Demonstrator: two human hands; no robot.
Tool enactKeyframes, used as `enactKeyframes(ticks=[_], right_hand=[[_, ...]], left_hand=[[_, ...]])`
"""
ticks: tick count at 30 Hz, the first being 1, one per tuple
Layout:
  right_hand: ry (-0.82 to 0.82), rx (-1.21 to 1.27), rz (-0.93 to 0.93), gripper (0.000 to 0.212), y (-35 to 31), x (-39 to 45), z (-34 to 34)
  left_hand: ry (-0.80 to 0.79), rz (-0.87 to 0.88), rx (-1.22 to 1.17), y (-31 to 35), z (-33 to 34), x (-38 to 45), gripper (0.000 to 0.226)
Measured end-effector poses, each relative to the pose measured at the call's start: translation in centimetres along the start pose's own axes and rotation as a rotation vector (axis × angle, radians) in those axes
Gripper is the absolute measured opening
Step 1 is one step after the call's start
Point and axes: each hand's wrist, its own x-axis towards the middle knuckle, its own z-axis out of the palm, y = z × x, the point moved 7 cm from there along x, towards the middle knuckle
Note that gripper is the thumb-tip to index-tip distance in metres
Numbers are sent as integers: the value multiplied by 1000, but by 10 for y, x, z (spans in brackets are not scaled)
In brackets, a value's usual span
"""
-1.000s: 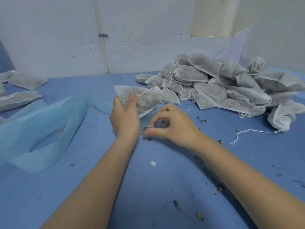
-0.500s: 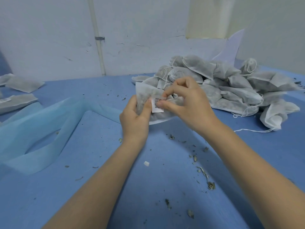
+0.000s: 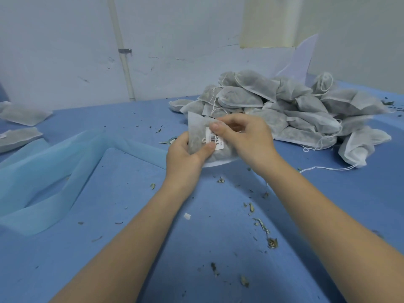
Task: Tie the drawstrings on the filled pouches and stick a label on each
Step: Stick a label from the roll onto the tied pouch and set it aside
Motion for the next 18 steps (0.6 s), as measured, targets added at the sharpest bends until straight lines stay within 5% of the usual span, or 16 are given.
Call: enactKeyframes(ticks=[4,8,13,18], right_hand=[[110,-38,-50,5,5,-1,1],[-27,-22,-12,8,7,-5,9],[-56,54,164,68,21,-14,14],[-28,351,364,64,28,-18,30]], left_hand=[[-12,-57,-39,-4,2,2,17],[124,-151,-117,-10,-5,2,14],[340,-143,-79,-9,-18,0,30],[500,-143,-12,-5,-32,-4,28]])
